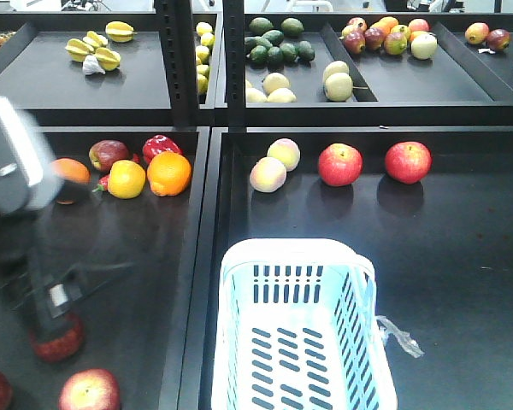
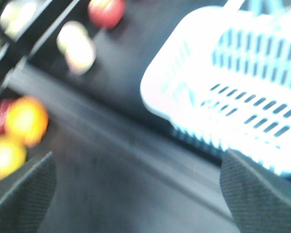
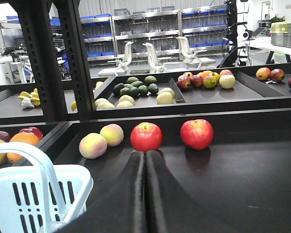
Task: Pick three apples into basket with both arms
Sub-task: 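Reach the left gripper over the basket and lower onto its handle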
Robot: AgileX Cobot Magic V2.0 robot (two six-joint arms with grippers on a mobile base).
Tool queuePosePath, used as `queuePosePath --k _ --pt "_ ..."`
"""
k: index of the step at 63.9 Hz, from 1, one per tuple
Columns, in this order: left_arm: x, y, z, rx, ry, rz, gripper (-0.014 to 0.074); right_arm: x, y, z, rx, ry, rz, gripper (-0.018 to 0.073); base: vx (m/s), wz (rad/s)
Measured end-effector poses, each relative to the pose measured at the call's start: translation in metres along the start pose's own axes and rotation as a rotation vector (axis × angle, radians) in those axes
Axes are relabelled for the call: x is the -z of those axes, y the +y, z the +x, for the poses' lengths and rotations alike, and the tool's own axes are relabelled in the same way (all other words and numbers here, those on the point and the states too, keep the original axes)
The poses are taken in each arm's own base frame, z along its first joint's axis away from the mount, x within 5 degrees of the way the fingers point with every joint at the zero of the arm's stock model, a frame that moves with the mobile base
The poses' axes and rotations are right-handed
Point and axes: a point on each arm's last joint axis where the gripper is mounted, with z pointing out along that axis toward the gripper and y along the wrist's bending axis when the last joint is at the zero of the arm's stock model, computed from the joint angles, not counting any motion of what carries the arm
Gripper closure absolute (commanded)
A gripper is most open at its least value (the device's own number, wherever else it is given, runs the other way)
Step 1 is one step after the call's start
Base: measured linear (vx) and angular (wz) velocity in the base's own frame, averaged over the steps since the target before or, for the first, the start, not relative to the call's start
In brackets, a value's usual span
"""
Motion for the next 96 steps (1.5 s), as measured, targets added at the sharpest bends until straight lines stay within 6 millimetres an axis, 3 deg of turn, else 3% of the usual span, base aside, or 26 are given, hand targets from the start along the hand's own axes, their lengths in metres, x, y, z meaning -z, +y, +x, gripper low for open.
queuePosePath --k 12,33,58,69,79,96 --pt "-0.041 -0.005 -0.035 -0.134 0.007 0.107 -0.0047 0.000 0.000 0.000 0.000 0.000 0.000 0.0568 0.00 0.00" --pt "-0.121 -0.038 -0.059 -0.334 0.109 0.273 -0.0035 0.000 0.000 0.000 0.000 0.000 0.000 0.0568 0.00 0.00" --pt "-0.189 -0.039 -0.069 -0.417 0.177 0.297 -0.0027 0.000 0.000 0.000 0.000 0.000 0.000 0.0568 0.00 0.00" --pt "-0.214 -0.040 -0.064 -0.424 0.210 0.313 0.0009 0.000 0.000 0.000 0.000 0.000 0.000 0.0568 0.00 0.00" --pt "-0.227 -0.041 -0.054 -0.464 0.255 0.318 0.0136 0.000 0.000 0.000 0.000 0.000 0.000 0.0568 0.00 0.00" --pt "-0.229 -0.041 -0.053 -0.469 0.259 0.312 0.0606 0.000 0.000 0.000 0.000 0.000 0.000 0.0568 0.00 0.00"
